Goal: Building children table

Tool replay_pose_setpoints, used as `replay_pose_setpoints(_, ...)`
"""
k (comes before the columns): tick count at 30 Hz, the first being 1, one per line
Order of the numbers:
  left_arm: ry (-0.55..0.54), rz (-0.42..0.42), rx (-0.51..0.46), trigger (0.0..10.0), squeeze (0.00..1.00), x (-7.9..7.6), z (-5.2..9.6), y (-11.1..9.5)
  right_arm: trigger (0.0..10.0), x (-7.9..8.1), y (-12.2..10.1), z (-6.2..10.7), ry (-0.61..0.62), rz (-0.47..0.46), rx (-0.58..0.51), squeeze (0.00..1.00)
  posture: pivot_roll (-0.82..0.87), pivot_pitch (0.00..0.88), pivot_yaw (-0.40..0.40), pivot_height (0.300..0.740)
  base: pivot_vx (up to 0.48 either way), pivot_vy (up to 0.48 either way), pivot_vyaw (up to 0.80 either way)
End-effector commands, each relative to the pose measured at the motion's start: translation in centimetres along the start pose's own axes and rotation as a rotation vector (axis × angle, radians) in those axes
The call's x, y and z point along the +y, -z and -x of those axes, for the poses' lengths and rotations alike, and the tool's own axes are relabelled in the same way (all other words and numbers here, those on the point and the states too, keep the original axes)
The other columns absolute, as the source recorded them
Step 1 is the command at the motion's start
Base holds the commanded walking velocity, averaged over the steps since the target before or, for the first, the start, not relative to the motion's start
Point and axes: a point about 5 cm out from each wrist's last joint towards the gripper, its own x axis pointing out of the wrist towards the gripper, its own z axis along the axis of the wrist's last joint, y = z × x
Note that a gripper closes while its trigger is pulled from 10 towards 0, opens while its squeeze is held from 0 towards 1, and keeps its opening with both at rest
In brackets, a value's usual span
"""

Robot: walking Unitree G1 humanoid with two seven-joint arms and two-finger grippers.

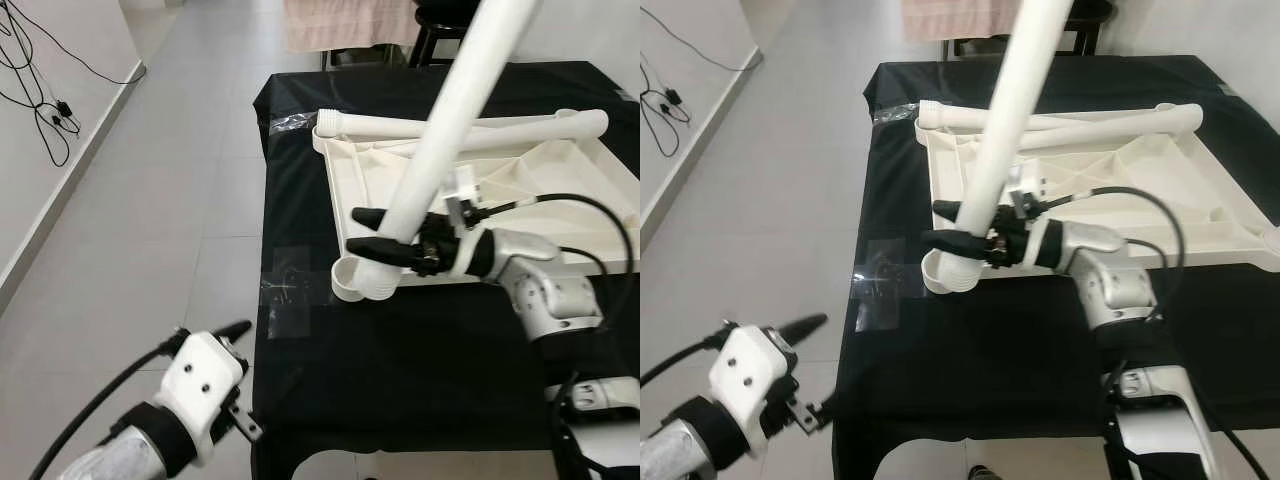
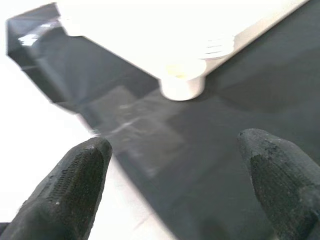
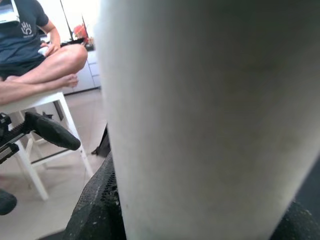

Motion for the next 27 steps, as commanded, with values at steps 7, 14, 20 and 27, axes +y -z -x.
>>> replay_pose_setpoints(7, -0.072, -0.085, -0.013, 10.0, 0.0, 1.5, 0.3, -0.6, 10.0, -0.8, -0.2, -1.9, 0.015, 0.102, -0.009, 0.0, 0.05, 0.201, 0.029, 0.74, 0.0, 0.0, 0.0)
replay_pose_setpoints(14, -0.027, -0.075, 0.004, 10.0, 0.0, 1.2, 0.6, -0.5, 10.0, -1.2, 0.4, -2.5, 0.004, 0.156, 0.053, 0.0, 0.07, 0.215, 0.039, 0.74, 0.0, 0.0, 0.0)
replay_pose_setpoints(20, 0.025, -0.031, 0.022, 10.0, 0.0, 0.4, 1.4, -0.5, 10.0, -1.4, 0.5, -3.5, -0.038, 0.176, 0.094, 0.0, 0.09, 0.252, 0.043, 0.74, 0.0, 0.0, 0.0)
replay_pose_setpoints(27, 0.044, -0.008, 0.019, 10.0, 0.0, -0.1, 1.9, -0.8, 10.0, -1.5, 0.9, -3.6, -0.087, 0.161, 0.121, 0.0, 0.1, 0.284, 0.044, 0.74, 0.0, 0.0, 0.0)
